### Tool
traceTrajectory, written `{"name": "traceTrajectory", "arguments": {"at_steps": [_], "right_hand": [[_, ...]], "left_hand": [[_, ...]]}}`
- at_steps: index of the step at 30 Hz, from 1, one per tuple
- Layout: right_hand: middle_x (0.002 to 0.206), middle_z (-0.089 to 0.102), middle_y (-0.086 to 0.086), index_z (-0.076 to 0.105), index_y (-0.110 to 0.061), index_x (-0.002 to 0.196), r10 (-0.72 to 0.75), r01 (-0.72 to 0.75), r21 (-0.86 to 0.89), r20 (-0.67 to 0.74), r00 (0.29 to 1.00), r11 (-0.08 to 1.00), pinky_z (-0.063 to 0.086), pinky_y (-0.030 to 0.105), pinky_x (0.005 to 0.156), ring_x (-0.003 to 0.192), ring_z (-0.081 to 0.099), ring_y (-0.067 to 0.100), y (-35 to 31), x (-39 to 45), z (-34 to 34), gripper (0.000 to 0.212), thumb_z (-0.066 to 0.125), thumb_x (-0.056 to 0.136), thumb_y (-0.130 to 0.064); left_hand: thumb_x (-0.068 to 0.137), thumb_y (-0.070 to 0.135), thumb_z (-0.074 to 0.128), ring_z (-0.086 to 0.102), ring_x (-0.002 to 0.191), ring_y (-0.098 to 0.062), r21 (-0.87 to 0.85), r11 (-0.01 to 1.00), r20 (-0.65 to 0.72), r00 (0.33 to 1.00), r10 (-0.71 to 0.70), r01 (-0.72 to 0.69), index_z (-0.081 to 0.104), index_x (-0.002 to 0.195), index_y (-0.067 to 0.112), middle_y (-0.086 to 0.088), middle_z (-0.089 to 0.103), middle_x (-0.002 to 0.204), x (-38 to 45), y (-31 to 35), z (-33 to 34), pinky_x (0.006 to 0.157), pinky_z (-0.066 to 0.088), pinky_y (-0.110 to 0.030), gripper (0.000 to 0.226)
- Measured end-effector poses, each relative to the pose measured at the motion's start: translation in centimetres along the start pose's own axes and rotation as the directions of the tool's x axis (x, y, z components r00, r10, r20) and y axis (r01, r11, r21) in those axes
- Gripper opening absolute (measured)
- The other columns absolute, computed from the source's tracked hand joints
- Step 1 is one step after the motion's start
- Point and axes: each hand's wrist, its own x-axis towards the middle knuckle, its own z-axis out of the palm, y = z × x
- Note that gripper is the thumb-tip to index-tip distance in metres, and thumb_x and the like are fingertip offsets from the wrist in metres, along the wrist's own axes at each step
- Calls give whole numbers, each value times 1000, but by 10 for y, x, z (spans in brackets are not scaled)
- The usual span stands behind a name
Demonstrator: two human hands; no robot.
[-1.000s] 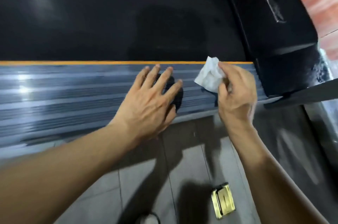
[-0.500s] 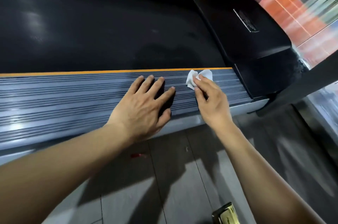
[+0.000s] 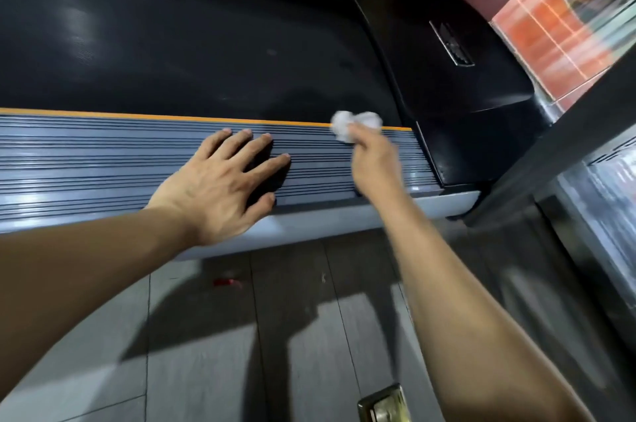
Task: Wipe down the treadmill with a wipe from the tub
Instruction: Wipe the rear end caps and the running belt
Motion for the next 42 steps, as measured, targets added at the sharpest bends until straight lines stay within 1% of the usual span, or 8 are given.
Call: {"name": "traceTrajectory", "arguments": {"at_steps": [4,8,17,19,20,24,32,42], "right_hand": [[146,56,-4,65,-21,134,-247,257,-36,175,953,966,32,14,108,133,51,11,-13,-1,13,43,41,101,-6],[141,57,4,62,-30,135,75,-73,-199,3,997,977,39,30,106,124,57,27,44,36,-41,39,40,104,-21],[154,46,-2,56,-18,143,-239,244,-17,140,961,970,22,4,109,141,40,5,0,-26,8,51,40,100,2],[151,51,5,59,-15,140,-151,151,2,64,987,989,31,1,93,102,42,-15,19,-18,-11,43,42,103,-2],[149,52,12,59,-10,138,-79,79,-11,-9,997,997,34,4,89,122,33,24,34,-9,-24,40,41,103,-2],[151,49,5,48,-29,149,163,-179,-130,-123,979,975,35,32,106,131,47,30,75,5,-50,50,34,106,-9],[148,52,-4,58,-16,141,-286,292,-60,89,954,955,18,6,114,139,39,2,37,-57,-1,55,42,95,9],[153,47,8,52,-5,145,0,-10,-44,-224,975,999,25,30,122,145,40,23,61,-57,-9,49,35,99,1]], "left_hand": [[99,59,22,29,149,-37,4,1000,20,1000,-10,10,33,159,29,-12,35,162,1,-2,-1,123,14,-48,68],[98,60,20,27,150,-36,0,1000,34,999,-23,23,31,159,30,-11,32,164,0,-2,-2,124,16,-49,69],[98,61,19,26,151,-35,3,1000,58,998,-25,25,29,160,31,-10,31,165,0,-2,-3,124,16,-48,69],[98,61,19,25,151,-35,0,1000,57,998,-27,27,28,160,31,-9,29,165,1,-3,-3,125,15,-48,69],[98,61,19,25,152,-35,0,1000,58,998,-30,30,27,160,32,-9,29,165,1,-3,-3,125,15,-48,69],[98,62,19,25,152,-34,-12,1000,62,998,-27,28,27,160,32,-9,29,166,0,-3,-3,125,14,-48,69],[97,61,20,26,151,-35,-20,1000,53,998,-20,21,29,160,32,-9,31,165,-1,-2,-4,124,12,-46,69],[97,60,22,28,149,-36,-10,1000,46,999,-19,19,32,159,31,-11,33,163,-1,-3,-4,123,14,-47,68]]}}
